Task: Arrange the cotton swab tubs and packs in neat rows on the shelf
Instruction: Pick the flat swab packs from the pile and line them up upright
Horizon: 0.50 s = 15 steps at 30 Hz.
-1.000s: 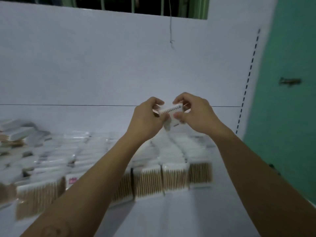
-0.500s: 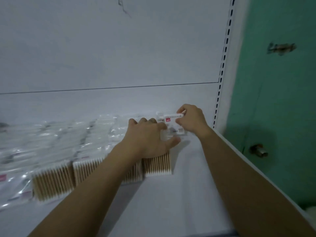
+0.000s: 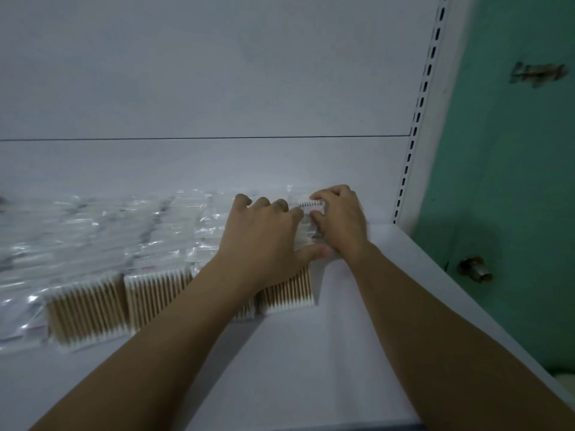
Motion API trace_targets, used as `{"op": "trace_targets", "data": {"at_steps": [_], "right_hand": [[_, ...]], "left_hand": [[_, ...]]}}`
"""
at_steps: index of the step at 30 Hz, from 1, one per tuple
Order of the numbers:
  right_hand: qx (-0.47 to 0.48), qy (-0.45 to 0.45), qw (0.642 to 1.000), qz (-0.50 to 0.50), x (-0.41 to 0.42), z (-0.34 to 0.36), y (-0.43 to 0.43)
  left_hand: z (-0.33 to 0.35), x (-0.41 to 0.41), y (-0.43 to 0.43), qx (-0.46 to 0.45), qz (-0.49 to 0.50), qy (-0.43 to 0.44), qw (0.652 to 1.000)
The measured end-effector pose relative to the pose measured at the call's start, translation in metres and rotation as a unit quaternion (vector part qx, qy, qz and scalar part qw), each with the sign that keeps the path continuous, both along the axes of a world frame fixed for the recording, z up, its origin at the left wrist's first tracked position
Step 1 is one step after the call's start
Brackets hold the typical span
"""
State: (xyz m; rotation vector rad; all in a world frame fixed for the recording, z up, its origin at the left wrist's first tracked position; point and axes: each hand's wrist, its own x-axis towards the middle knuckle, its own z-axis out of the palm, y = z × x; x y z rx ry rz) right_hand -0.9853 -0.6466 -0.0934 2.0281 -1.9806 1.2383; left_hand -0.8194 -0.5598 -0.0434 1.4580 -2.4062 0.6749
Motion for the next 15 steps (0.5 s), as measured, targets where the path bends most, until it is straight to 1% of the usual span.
{"op": "trace_targets", "data": {"at_steps": [5, 7, 10, 12, 15], "right_hand": [[0.038, 0.011, 0.999, 0.001, 0.001, 0.01, 0.007], [0.021, 0.024, 0.999, 0.001, 0.002, 0.025, 0.016], [-0.028, 0.023, 0.999, 0.012, 0.012, 0.051, 0.034], [-0.025, 0.054, 0.997, 0.051, 0.026, 0.068, 0.046], [0.017, 0.119, 0.984, 0.133, 0.063, 0.094, 0.061]], "left_hand": [[0.009, 0.006, -0.003, -0.026, -0.027, 0.055, 0.998], [0.014, 0.015, -0.002, -0.032, -0.022, 0.076, 0.996], [0.02, 0.033, -0.001, -0.013, -0.003, 0.096, 0.995], [0.024, 0.051, -0.002, -0.006, 0.015, 0.103, 0.995], [0.031, 0.089, -0.004, 0.009, 0.044, 0.122, 0.992]]}}
